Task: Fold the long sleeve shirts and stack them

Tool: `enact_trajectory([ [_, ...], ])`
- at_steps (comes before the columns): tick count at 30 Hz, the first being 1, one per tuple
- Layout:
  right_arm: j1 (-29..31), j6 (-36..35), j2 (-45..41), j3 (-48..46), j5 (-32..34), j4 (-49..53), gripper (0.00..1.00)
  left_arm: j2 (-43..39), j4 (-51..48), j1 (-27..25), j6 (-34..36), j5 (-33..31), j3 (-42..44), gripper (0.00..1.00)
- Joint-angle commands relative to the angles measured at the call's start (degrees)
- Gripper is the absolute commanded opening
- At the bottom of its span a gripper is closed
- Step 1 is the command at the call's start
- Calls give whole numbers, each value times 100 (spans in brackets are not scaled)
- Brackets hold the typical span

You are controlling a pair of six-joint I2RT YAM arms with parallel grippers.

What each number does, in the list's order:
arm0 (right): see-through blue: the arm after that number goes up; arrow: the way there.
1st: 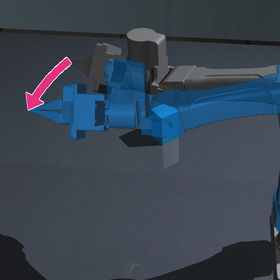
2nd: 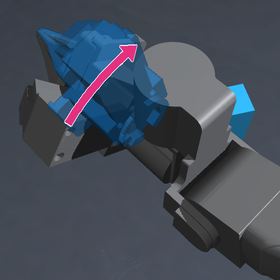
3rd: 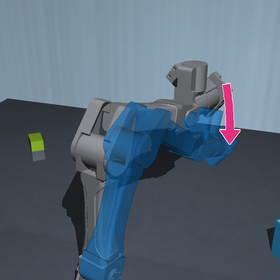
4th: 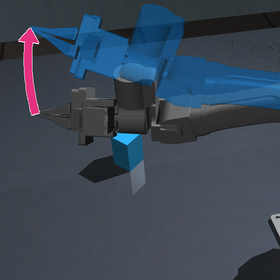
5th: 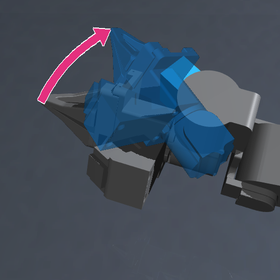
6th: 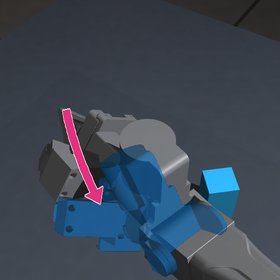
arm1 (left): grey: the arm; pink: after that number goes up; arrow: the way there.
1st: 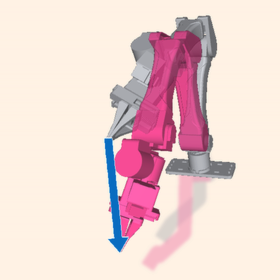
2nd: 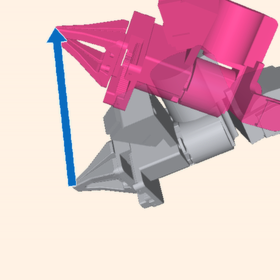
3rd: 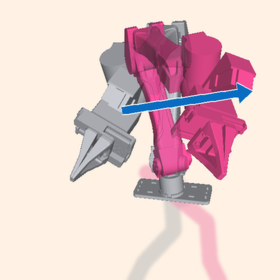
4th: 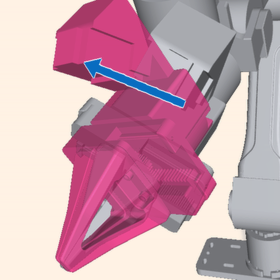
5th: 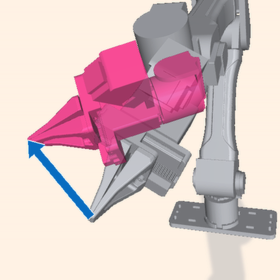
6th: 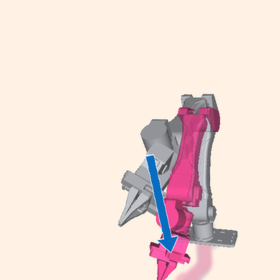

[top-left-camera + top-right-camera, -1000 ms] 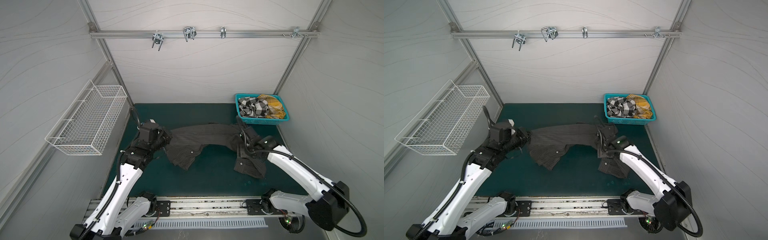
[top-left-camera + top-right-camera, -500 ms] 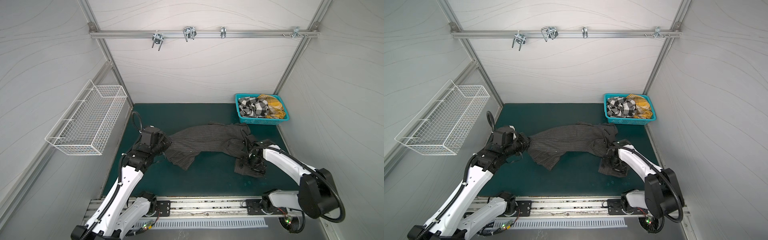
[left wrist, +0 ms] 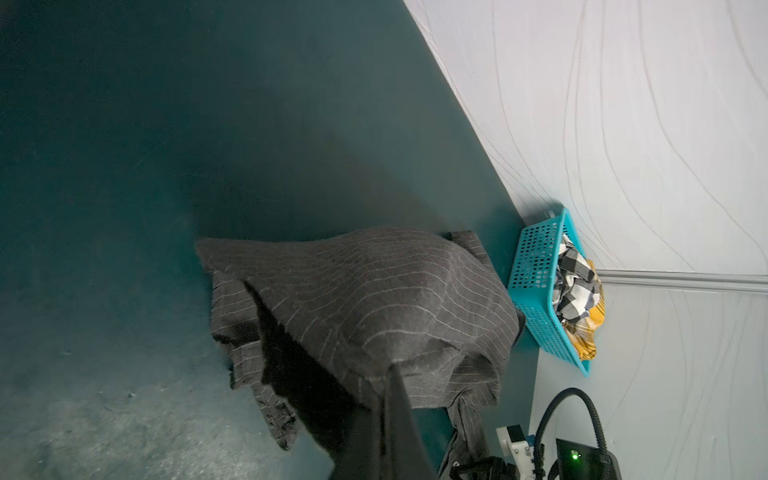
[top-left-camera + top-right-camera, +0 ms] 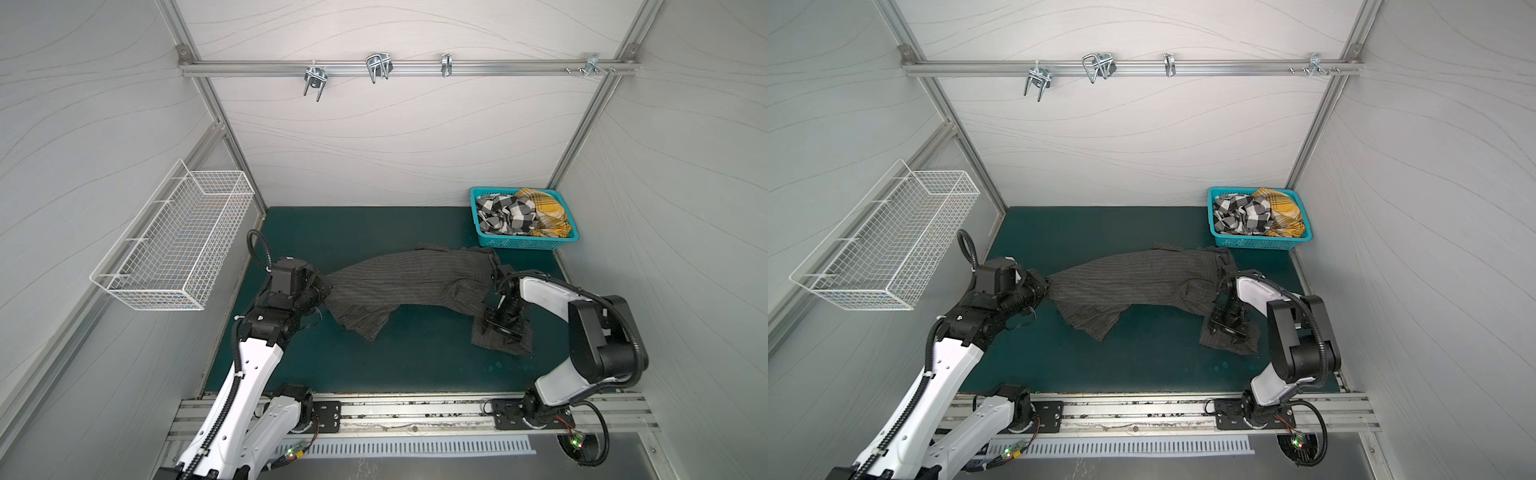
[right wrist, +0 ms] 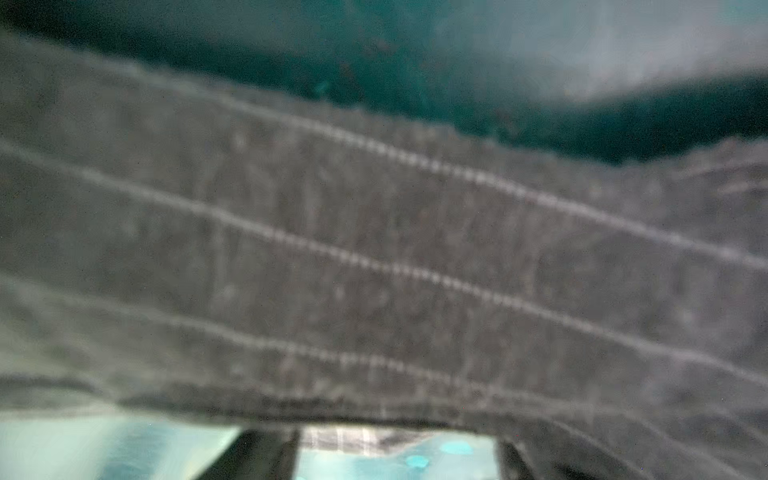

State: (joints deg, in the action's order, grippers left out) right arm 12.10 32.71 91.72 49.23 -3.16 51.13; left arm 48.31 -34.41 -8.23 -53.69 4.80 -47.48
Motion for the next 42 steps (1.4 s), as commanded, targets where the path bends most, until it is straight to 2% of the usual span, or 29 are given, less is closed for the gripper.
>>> enact_trajectory([
  [1, -50, -61, 479, -42, 196, -298, 32, -114, -84, 73, 130, 142, 110, 0],
  [4, -154, -67, 469, -44, 162, -283, 2, -210, -89, 97, 165, 135, 241, 0],
  [5, -194, -31, 345, -54, 249, -211, 0, -229, -85, 117, 166, 125, 273, 0],
  [8, -193, 107, -740, 141, 752, 166, 0, -225, -91, 124, 192, 174, 332, 0],
  [12, -167, 73, -2201, 1572, 1219, 823, 0, -138, -127, 122, 240, 236, 354, 0],
  [15, -155, -161, -2116, 3115, 1079, 859, 0, -137, -281, 124, 300, 199, 404, 0],
  [18, -67, -405, -1237, 4504, 421, 505, 0, -188, -346, 127, 292, 245, 584, 0],
  [19, 2, -461, -855, 4907, 189, 389, 3, -206, -358, 124, 277, 285, 656, 0],
  [21, 119, -651, 183, 5804, -787, 214, 41, -260, -393, 129, 245, 390, 806, 0],
  [22, 149, -742, 807, 6464, -1205, 436, 64, -287, -438, 127, 232, 424, 867, 0],
  [23, 209, -766, 1440, 7221, -1119, 983, 75, -330, -478, 129, 210, 456, 930, 0],
  [25, 355, -910, 2027, 7933, -707, 1687, 80, -427, -521, 128, 193, 492, 1028, 0],
  [26, 490, -960, 1968, 7684, -243, 1603, 86, -475, -531, 126, 179, 498, 1085, 0],
  [29, 781, -1060, 1340, 6395, 327, 1000, 93, -534, -508, 127, 107, 573, 1174, 0],
  [33, 1033, -1062, 758, 5013, 899, 1133, 93, -395, -293, 124, -31, 814, 1237, 0],
  [36, 1318, -932, 307, 3914, 966, 605, 90, -321, -233, 124, -86, 975, 1200, 0],
  [38, 1395, -876, 362, 3825, 950, 521, 89, -324, -247, 123, -80, 1035, 1172, 0],
  [42, 1537, -935, 991, 4676, 1011, 671, 90, -467, -452, 127, -28, 1167, 1170, 0],
])
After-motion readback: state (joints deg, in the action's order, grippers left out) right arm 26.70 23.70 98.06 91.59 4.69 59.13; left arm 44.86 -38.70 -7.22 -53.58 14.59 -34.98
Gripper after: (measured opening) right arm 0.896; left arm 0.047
